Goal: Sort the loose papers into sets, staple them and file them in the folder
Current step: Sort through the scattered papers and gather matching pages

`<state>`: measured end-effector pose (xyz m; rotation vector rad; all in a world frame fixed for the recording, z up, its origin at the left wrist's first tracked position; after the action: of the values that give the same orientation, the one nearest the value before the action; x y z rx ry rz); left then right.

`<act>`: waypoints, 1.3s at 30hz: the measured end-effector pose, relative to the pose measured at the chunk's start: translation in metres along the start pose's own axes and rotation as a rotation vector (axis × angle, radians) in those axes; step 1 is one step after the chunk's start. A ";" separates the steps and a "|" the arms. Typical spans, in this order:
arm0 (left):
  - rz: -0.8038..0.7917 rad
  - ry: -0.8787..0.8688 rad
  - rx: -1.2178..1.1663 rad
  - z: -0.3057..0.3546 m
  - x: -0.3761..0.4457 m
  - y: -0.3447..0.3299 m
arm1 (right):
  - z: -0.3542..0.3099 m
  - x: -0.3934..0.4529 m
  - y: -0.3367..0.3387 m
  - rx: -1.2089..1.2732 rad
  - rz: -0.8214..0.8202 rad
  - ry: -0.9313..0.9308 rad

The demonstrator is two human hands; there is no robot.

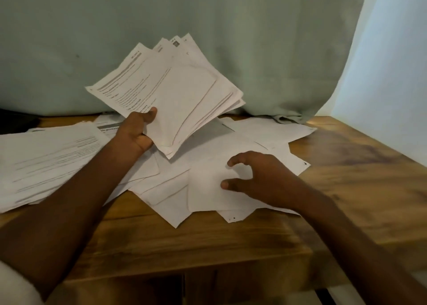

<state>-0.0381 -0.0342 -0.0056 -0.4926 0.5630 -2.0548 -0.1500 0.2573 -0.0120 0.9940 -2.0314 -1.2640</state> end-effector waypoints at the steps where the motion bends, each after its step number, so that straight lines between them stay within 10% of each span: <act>1: 0.024 -0.026 0.011 0.006 0.002 0.005 | -0.003 0.001 -0.006 -0.002 0.014 0.016; 16: 0.268 -0.152 0.122 0.042 0.039 0.098 | -0.093 0.116 -0.050 -0.233 0.031 -0.062; 21: 0.335 -0.187 0.073 0.056 0.048 0.113 | -0.118 0.105 -0.057 -0.331 0.305 0.184; 27: 0.327 -0.197 0.053 0.059 0.051 0.118 | -0.130 0.100 -0.082 -0.210 0.001 0.155; 39: 0.224 -0.157 0.007 0.038 0.052 0.101 | -0.102 0.115 -0.037 1.122 -0.129 -0.279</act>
<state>0.0250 -0.1342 -0.0250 -0.5553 0.4936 -1.7874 -0.1282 0.1016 0.0039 1.4624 -2.9904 -0.1938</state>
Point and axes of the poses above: each hand's wrist, its own x-axis towards the middle knuckle, its own y-axis out of the back of the hand, z = x × y, the point moved 2 cm from there along x, towards the middle knuckle, and after that the axes turned 8 degrees about -y, right-handed, at the moved point
